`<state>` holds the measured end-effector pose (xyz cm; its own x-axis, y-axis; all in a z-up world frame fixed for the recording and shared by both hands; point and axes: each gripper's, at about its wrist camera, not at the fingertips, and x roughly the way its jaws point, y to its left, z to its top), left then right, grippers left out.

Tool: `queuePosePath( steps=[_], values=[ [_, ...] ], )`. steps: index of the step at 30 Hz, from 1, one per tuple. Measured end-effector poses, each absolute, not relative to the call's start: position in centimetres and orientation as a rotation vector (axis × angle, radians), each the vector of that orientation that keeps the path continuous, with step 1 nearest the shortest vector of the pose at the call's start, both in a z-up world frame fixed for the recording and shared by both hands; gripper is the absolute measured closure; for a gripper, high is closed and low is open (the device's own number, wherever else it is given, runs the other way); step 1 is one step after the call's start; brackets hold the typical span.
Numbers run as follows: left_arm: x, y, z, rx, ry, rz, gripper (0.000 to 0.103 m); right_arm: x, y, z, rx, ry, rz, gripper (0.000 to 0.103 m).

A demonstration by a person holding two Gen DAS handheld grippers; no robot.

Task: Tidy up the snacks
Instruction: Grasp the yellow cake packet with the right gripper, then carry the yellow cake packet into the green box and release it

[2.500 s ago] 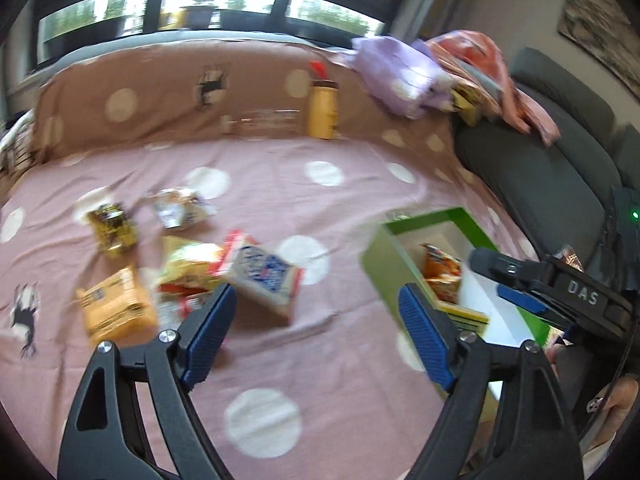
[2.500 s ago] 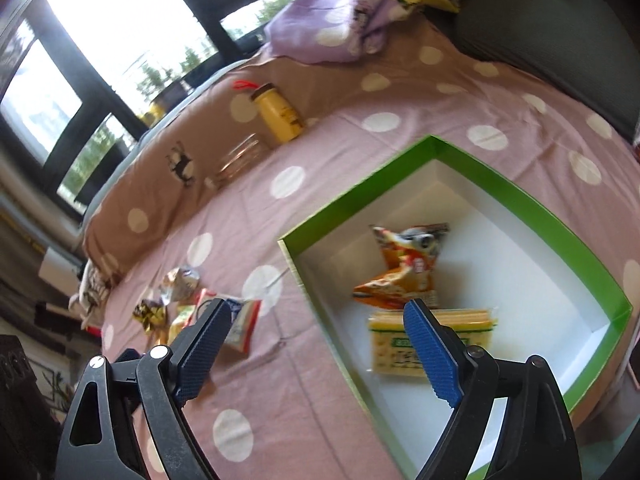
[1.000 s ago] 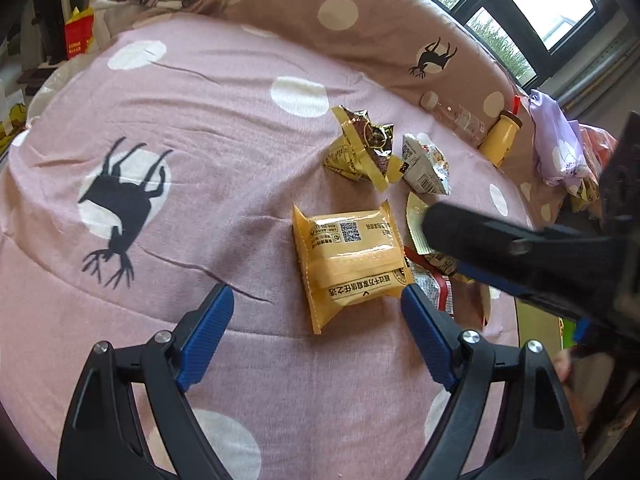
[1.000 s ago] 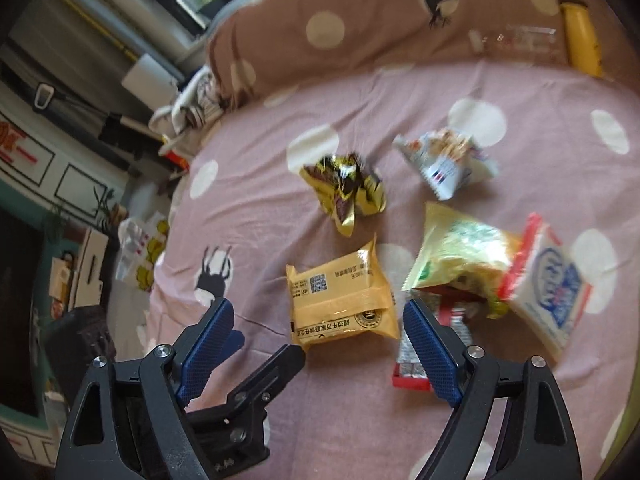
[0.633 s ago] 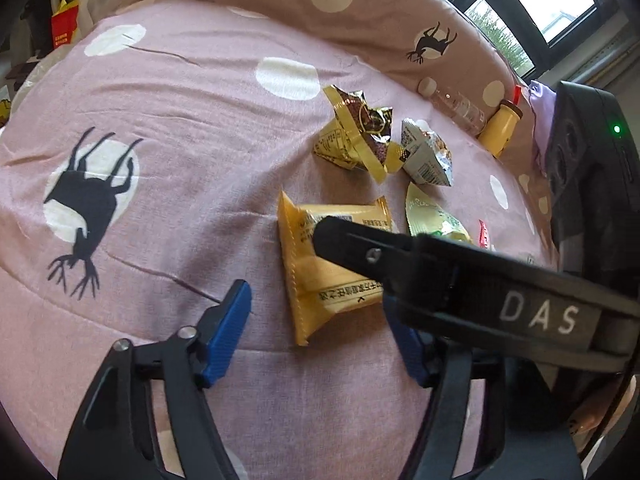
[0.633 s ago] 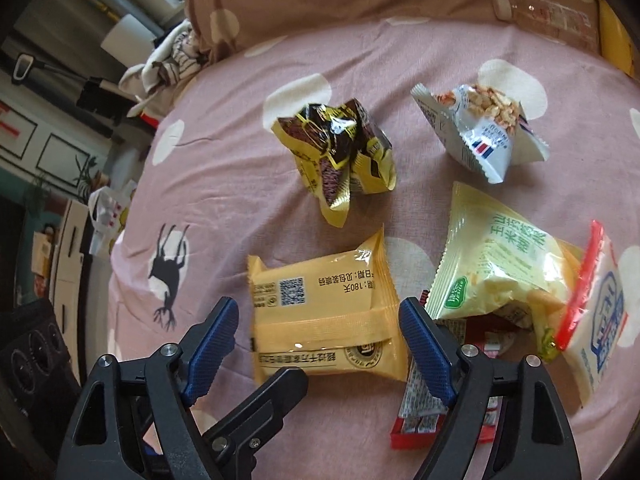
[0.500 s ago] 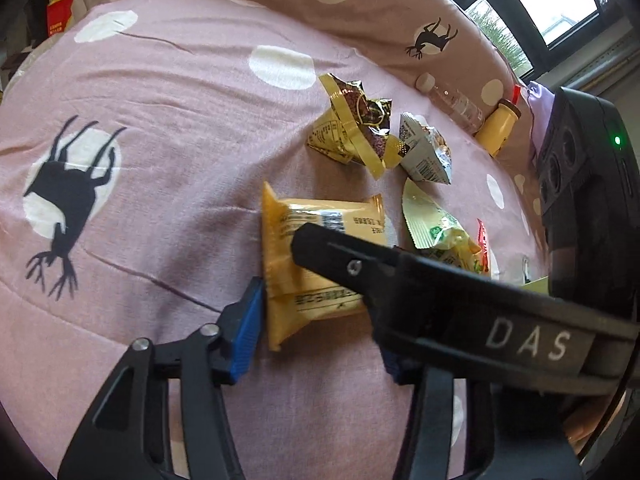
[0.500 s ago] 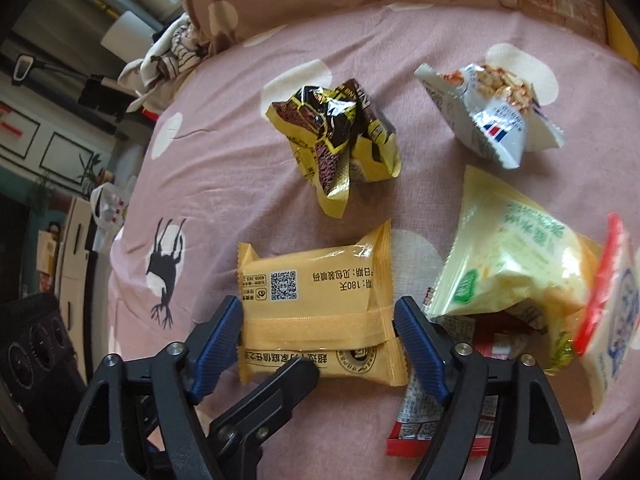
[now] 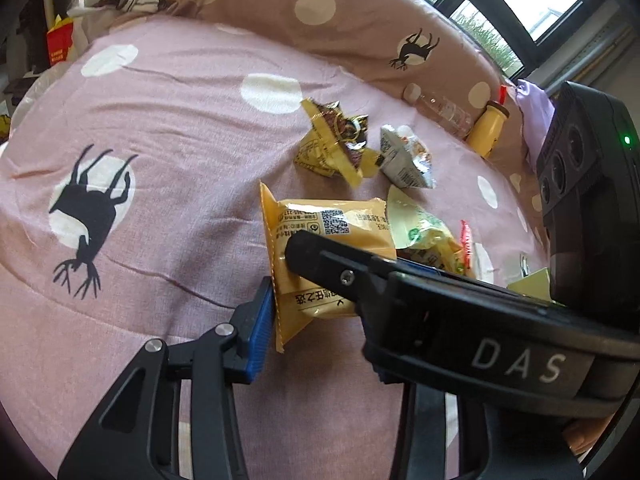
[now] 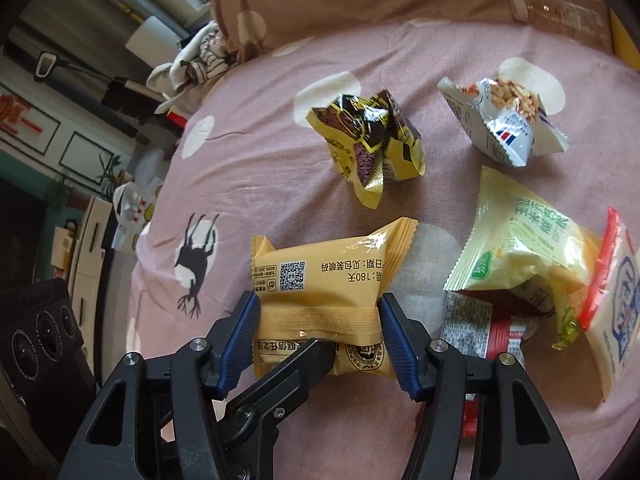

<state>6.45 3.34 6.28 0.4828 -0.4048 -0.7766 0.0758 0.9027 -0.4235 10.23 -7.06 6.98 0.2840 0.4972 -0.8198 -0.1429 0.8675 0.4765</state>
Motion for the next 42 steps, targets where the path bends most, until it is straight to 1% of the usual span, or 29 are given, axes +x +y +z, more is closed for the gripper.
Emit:
queuePosePath(
  steps=[12,21,33,42],
  values=[
    [1.5,1.3,11.7,-0.245,0.882,-0.348,0.063,4.6,-9.1,13.2,0.361,1.020,0.432,0.040],
    [-1.6,-0.9,14.6,-0.182,0.790,-0.442,0.063,0.1,-11.5,16.7,0.368,0.889,0.367,0.040],
    [-5.2,-5.1,17.0,-0.106,0.719,-0.548,0.063,-4.6,-15.6,19.1,0.424,0.783,0.268,0.040],
    [-6.0,-9.9,18.4,-0.053,0.685,-0.641,0.062,-7.1,-20.5,20.4,0.467,0.708,0.182,0.040]
  ],
)
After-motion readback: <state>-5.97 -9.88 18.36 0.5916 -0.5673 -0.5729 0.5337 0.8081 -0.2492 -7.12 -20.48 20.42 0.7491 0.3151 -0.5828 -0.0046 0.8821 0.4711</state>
